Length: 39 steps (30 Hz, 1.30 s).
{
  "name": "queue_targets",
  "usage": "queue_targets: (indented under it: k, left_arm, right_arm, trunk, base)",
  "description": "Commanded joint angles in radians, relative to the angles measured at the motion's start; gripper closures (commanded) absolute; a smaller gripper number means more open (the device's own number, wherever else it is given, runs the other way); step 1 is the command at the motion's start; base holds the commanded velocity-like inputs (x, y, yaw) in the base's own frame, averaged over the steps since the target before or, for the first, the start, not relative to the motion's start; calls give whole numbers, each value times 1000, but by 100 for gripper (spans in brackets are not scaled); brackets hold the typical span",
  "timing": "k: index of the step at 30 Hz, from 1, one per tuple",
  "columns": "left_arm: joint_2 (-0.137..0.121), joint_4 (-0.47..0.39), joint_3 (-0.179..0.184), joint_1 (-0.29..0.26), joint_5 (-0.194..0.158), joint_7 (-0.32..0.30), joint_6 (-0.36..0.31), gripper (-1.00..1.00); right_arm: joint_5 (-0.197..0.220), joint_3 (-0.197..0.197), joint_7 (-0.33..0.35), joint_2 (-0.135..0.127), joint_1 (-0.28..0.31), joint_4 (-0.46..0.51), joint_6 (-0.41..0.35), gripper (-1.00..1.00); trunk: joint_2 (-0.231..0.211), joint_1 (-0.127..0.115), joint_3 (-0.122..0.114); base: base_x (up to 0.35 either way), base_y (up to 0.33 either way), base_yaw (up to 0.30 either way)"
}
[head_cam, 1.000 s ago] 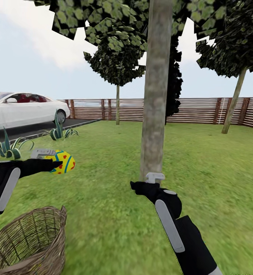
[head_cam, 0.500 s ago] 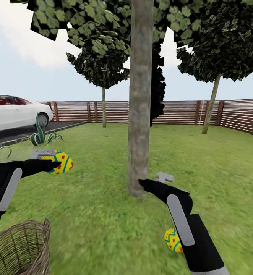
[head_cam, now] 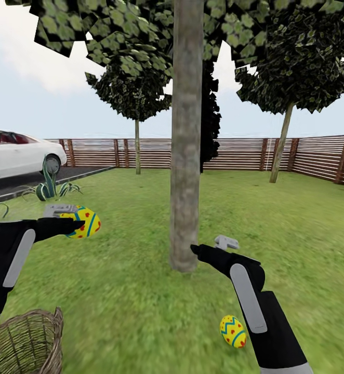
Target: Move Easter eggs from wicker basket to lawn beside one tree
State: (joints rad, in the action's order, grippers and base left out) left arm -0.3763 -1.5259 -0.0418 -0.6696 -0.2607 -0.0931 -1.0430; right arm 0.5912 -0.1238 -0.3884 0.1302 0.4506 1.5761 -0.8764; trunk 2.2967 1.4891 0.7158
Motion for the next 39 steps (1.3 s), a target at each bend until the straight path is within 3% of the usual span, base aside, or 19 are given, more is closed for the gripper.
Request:
queue_targets:
  k: [1, 9, 11, 14, 18, 22, 25, 27, 30, 39]
  left_arm:
    - [1, 5, -1, -1, 7, 2, -4, 100]
    - [34, 161, 2, -3, 7, 28, -4, 100]
    - [64, 222, 2, -3, 7, 29, -4, 100]
    - [114, 322, 4, -8, 8, 35, -4, 100]
    - [151, 450, 6, -16, 7, 67, 23, 100]
    - [208, 533, 49, -27, 7, 89, 37, 100]
    - [236, 606, 63, -59, 7, 102, 46, 100]
    - [264, 737, 67, -111, 6, 136, 83, 100]
    - [278, 855, 69, -149, 4, 166, 154, 100]
    - [300, 1000, 68, -203, 6, 183, 231, 100]
  right_arm:
    - [10, 0, -10, 0, 1, 1, -2, -100]
    - [13, 54, -9, 0, 1, 0, -3, -100]
    - [13, 59, -9, 0, 1, 1, -3, -100]
    - [14, 98, -9, 0, 1, 1, -4, -100]
    - [13, 129, -9, 0, 1, 1, -4, -100]
    - [13, 155, -9, 0, 1, 1, -5, -100]
    - [13, 167, -9, -1, 1, 1, -6, -100]
    - [13, 169, -9, -1, 1, 1, -6, -100]
    - [12, 171, -9, -2, 0, 1, -8, -100]
    - [13, 196, -9, -3, 1, 4, -41, -100]
  trunk:
    - [-7, -4, -3]
    - [-63, -35, -36]
    - [-77, -42, -45]
    - [-98, -54, -57]
    - [-126, -69, -75]
    - [-154, -85, -92]
    - [-175, -96, -104]
    - [-189, -104, -113]
    - [-210, -115, -126]
    - [-273, -150, -164]
  base:
    - [0, 0, -122]
    - [0, 0, -202]
    - [0, 0, -222]
    - [0, 0, -223]
    - [0, 0, -224]
    - [0, 0, -224]
    - [0, 0, -225]
    - [0, 0, -225]
    - [0, 0, -226]
    - [0, 0, -226]
